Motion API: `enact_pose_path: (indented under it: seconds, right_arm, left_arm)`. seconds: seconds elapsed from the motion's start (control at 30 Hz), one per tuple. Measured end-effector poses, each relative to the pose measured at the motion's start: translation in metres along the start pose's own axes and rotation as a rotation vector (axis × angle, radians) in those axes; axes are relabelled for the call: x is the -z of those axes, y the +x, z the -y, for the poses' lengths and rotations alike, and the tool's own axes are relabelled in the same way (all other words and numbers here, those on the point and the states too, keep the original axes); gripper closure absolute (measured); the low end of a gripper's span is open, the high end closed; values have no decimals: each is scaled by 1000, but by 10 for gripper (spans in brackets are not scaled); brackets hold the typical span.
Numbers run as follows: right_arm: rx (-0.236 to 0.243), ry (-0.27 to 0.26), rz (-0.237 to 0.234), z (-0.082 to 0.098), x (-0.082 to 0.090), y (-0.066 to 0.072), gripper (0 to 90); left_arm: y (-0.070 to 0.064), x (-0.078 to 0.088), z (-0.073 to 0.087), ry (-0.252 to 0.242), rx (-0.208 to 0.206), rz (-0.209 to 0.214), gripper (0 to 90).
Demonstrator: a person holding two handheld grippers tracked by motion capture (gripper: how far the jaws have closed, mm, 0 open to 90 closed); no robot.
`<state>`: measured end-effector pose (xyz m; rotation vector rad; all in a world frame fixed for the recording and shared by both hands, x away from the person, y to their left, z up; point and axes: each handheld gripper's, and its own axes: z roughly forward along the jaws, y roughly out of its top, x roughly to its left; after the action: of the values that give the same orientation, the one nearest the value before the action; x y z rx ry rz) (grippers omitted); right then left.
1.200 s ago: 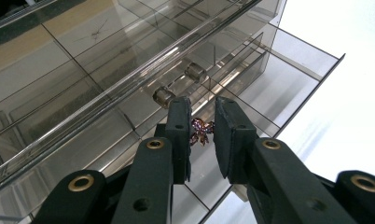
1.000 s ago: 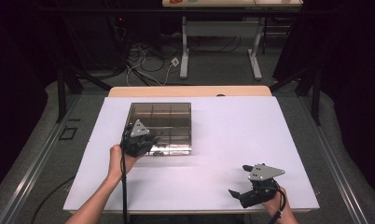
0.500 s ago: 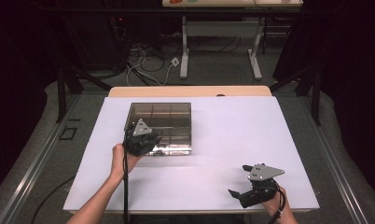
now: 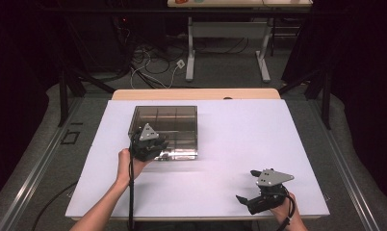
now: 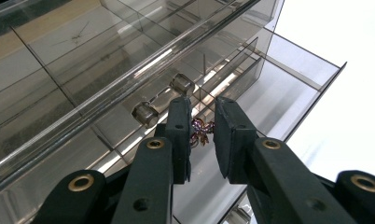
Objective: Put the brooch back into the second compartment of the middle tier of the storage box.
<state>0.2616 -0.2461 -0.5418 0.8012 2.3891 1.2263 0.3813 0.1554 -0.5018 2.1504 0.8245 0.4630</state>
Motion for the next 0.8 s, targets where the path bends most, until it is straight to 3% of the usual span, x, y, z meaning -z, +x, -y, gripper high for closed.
enact_pose_path:
  seconds: [0.8]
  right_arm:
    - [0,0,-9,0,0,1,10]
  left_arm:
    - [-2,-4,4,0,-10,8,763]
